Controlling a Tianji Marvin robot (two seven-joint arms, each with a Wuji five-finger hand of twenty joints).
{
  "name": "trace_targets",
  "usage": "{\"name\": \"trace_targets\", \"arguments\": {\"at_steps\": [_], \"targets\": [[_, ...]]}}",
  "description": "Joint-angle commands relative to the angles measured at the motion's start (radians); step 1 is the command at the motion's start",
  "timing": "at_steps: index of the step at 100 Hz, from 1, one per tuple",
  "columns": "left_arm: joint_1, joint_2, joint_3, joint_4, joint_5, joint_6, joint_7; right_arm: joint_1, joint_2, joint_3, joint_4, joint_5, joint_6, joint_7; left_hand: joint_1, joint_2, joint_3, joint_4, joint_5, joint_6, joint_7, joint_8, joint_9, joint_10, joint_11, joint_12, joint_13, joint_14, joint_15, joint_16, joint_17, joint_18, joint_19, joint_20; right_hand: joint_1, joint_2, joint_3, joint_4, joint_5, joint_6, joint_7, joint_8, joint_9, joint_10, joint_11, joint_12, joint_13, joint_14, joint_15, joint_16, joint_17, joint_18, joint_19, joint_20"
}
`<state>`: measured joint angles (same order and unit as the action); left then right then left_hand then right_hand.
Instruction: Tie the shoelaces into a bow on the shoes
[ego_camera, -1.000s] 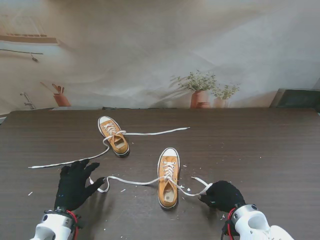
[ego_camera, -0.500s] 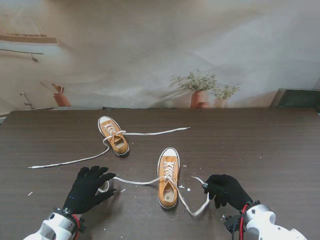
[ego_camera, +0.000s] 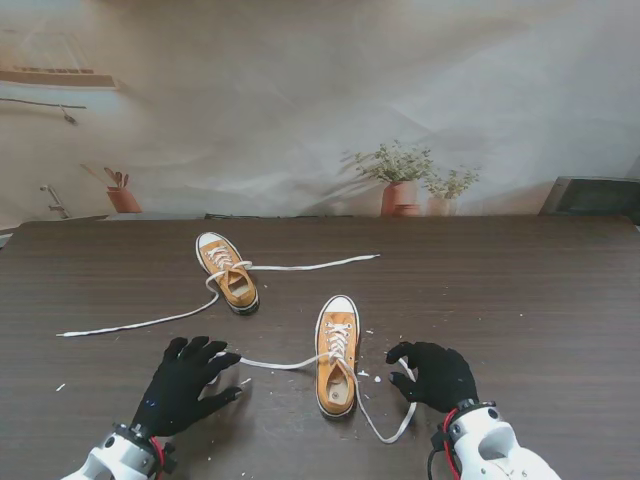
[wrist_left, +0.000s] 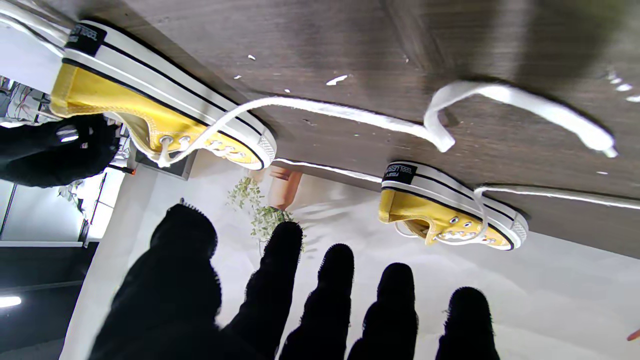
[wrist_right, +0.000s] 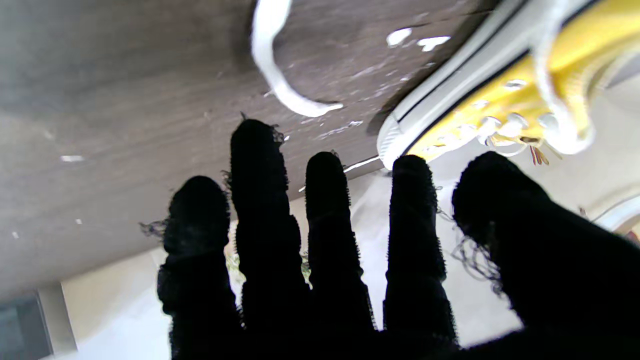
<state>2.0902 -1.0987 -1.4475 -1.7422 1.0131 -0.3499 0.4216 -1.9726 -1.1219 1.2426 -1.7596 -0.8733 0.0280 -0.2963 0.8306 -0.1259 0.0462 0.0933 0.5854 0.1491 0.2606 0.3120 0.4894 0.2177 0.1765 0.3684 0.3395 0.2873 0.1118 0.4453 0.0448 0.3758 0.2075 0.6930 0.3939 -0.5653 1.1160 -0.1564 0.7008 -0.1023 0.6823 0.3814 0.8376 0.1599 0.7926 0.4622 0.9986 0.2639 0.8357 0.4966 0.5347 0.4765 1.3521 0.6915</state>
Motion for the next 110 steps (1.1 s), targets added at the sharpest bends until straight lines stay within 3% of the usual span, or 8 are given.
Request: {"name": "trace_targets", "arguments": {"at_steps": [1,10,28,45,79,104,107,110], "targets": [[0.013,0.0,-0.003,-0.01,0.001,-0.009,-0.01,0.03,0.006,-0.014,0.02,0.028,0.012,0.016,-0.001,0.02,0.018,-0.022,0.018,-0.048,0.004,0.008,-0.022,-0.023,0.012,0.009,0.025,-0.014,-0.001,0.005,0.002,-0.006,-0.012,-0.011,-0.039,-0.009,0.013,0.028,-0.04,-0.034,0.005,0.028,-0.019,-0.021,0.034,-0.008,-0.004,-0.017,0.0,-0.007,0.011,-0.015,-0.001,0.006],[0.021,0.001,-0.005,-0.012,0.008,-0.014,-0.005,0.07,0.009,-0.058,0.051,-0.012,0.048,-0.004,-0.001,0.02,0.019,-0.022,0.018,-0.048,0.005,0.008,-0.023,-0.02,0.014,0.007,0.025,-0.013,-0.001,0.005,0.002,-0.007,-0.011,-0.011,-0.041,-0.026,0.003,0.027,-0.086,-0.038,0.0,0.03,-0.036,-0.027,0.054,-0.003,-0.004,-0.021,0.005,-0.01,0.018,-0.02,0.005,0.003],[0.023,0.002,-0.001,-0.011,0.013,-0.017,0.002,0.133,0.02,-0.158,0.077,-0.073,0.135,0.016,0.0,0.021,0.021,-0.022,0.02,-0.049,0.007,0.008,-0.023,-0.022,0.017,0.004,0.026,-0.012,0.001,0.005,0.003,-0.007,-0.01,-0.012,-0.057,-0.058,-0.052,0.021,-0.361,-0.032,0.045,0.053,-0.265,-0.049,0.129,0.021,-0.106,-0.062,0.018,-0.013,-0.027,-0.074,0.009,-0.005],[0.025,0.002,0.0,-0.008,0.012,-0.017,0.002,0.167,0.03,-0.227,0.097,-0.122,0.167,0.024,0.0,0.02,0.021,-0.022,0.023,-0.049,0.011,0.01,-0.021,-0.02,0.02,0.003,0.027,-0.01,0.003,0.006,0.005,-0.005,-0.008,-0.012,-0.061,-0.084,-0.057,0.017,-0.379,-0.032,0.071,0.058,-0.292,-0.058,0.149,0.026,-0.123,-0.077,0.027,-0.015,-0.027,-0.086,0.011,-0.005],[0.027,0.0,0.004,-0.007,0.003,-0.018,0.002,0.167,0.032,-0.299,0.084,-0.127,0.265,0.057,0.002,0.022,0.022,-0.023,0.029,-0.048,0.017,0.012,-0.018,-0.02,0.023,0.002,0.028,-0.006,0.008,0.007,0.006,-0.002,-0.007,-0.012,-0.061,-0.068,-0.066,0.019,-0.318,0.007,0.093,0.064,-0.262,-0.039,0.154,0.027,-0.106,-0.063,0.033,-0.019,-0.013,-0.082,0.017,-0.005],[0.024,0.0,0.01,-0.002,-0.001,-0.024,0.005,0.197,0.023,-0.355,0.112,-0.113,0.362,0.049,0.003,0.025,0.022,-0.023,0.033,-0.048,0.021,0.014,-0.016,-0.019,0.025,0.002,0.028,-0.006,0.012,0.008,0.007,0.0,-0.006,-0.011,-0.052,-0.018,-0.033,0.03,-0.083,0.034,0.156,0.103,-0.197,-0.011,0.134,0.018,-0.071,-0.044,0.025,-0.028,0.014,-0.061,0.02,-0.013],[0.024,-0.001,0.011,-0.001,-0.002,-0.025,0.006,0.203,0.022,-0.361,0.117,-0.11,0.372,0.045,0.004,0.025,0.023,-0.023,0.034,-0.05,0.022,0.014,-0.016,-0.021,0.025,0.002,0.029,-0.005,0.012,0.008,0.009,0.0,-0.005,-0.011,-0.036,-0.016,-0.033,-0.037,-0.042,0.026,0.177,0.065,-0.185,-0.009,0.127,0.018,-0.065,-0.043,0.024,-0.03,0.019,-0.055,0.021,-0.018],[0.023,-0.001,0.011,-0.001,-0.003,-0.026,0.007,0.208,0.02,-0.366,0.122,-0.104,0.379,0.044,0.003,0.026,0.023,-0.023,0.034,-0.049,0.022,0.014,-0.015,-0.021,0.026,0.002,0.029,-0.005,0.013,0.008,0.008,0.0,-0.005,-0.011,-0.027,-0.02,-0.029,-0.06,-0.018,0.018,0.2,0.044,-0.18,-0.007,0.124,0.019,-0.062,-0.041,0.023,-0.03,0.021,-0.054,0.023,-0.02]]}}
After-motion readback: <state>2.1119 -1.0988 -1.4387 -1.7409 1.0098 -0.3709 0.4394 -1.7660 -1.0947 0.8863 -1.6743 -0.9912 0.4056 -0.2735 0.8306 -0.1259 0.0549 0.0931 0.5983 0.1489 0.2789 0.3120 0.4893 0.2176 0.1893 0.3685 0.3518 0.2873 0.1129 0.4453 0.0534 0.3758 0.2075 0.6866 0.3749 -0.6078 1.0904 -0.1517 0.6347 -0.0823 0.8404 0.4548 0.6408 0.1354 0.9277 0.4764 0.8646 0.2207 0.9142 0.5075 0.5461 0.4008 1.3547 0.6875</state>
